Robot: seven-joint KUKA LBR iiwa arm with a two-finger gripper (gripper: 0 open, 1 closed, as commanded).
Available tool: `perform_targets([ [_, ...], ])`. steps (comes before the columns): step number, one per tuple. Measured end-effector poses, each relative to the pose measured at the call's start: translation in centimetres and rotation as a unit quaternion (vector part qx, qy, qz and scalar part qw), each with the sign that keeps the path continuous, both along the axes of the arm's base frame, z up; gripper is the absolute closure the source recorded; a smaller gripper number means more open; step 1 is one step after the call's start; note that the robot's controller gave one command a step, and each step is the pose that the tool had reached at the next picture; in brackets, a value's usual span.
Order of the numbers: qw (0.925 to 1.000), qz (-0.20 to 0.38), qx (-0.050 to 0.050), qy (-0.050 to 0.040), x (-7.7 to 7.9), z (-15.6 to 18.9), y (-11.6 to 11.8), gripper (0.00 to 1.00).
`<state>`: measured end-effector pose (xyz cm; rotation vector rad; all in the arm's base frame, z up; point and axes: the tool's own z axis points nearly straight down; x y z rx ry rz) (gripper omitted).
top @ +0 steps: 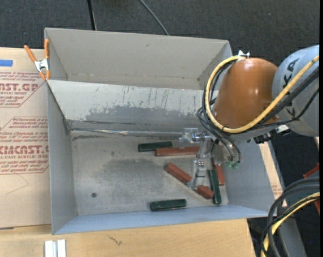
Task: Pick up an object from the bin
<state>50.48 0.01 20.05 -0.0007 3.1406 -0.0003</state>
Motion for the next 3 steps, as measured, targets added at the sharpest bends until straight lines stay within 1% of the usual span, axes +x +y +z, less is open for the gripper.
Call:
perform_targets([
  [1,1.0,0.0,0.0,0.0,0.0,0.0,0.0,0.0],
  [2,0.9999,-0.009,0.0,-0.0038,1.6,-5.3,-1.8,0.0],
  [3,0.9986,-0.052,0.001,-0.002,2.2,-12.1,-2.3,0.0],
])
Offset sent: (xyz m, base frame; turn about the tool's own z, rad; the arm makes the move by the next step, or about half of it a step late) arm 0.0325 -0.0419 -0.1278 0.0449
